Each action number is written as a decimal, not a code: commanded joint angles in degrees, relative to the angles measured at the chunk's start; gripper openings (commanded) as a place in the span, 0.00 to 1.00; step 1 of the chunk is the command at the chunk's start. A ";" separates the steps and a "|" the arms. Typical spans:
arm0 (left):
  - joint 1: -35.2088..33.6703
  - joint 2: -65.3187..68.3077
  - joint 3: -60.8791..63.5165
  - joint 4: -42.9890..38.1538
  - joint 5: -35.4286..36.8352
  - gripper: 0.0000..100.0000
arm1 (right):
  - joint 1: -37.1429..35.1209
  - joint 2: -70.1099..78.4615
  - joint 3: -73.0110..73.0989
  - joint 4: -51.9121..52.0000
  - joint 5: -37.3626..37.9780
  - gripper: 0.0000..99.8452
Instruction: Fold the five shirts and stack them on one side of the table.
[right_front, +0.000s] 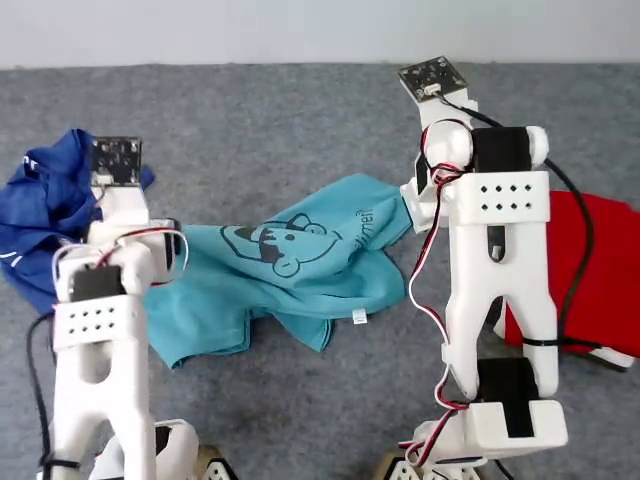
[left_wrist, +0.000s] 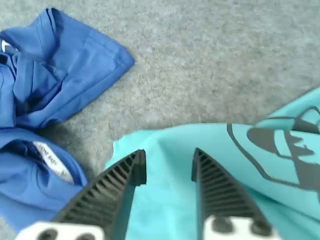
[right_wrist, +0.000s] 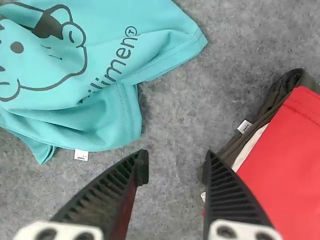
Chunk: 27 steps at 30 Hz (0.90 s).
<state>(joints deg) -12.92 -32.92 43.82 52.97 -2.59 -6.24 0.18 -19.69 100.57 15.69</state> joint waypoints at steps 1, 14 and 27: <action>0.70 -1.93 -6.73 10.55 -1.93 0.17 | 0.13 -2.77 -0.09 2.07 0.09 0.18; 0.44 -1.49 10.95 25.93 -32.26 0.12 | 0.48 -2.77 -0.09 2.15 0.09 0.18; 0.70 -1.49 21.85 14.77 -25.58 0.16 | 0.57 -2.68 0.00 2.15 0.09 0.18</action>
<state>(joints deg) -12.75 -33.45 65.27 68.62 -28.97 -6.24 0.18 -19.69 100.57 15.69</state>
